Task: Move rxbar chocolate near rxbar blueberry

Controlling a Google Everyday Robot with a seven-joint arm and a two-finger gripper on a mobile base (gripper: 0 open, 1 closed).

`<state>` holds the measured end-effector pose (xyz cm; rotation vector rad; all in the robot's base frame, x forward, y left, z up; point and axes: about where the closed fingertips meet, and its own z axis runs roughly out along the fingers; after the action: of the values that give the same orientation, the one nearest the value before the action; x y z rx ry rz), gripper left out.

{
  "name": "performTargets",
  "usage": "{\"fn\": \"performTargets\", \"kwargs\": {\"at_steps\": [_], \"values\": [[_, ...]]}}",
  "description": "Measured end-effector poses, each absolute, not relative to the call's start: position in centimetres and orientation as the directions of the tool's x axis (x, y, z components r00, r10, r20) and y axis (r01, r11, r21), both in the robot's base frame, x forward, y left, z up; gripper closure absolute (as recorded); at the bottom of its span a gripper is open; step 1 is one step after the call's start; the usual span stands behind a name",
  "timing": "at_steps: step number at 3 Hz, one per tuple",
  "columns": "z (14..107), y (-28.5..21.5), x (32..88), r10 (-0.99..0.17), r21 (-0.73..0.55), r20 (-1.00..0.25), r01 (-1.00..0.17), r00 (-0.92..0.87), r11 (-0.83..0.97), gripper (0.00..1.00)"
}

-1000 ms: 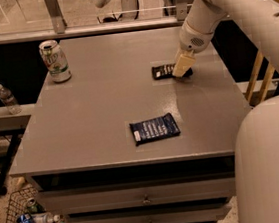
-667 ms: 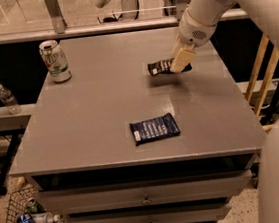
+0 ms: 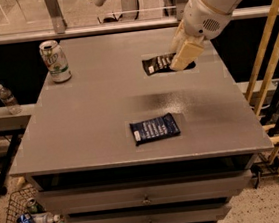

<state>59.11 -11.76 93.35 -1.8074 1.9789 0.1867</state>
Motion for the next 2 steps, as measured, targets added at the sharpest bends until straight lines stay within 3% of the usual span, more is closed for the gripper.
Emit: {"fn": "performTargets", "kwargs": {"at_steps": [2], "values": [[90.6,-13.2,55.2,-0.886,-0.083,-0.441,-0.977,-0.142,0.198,1.0]]}}
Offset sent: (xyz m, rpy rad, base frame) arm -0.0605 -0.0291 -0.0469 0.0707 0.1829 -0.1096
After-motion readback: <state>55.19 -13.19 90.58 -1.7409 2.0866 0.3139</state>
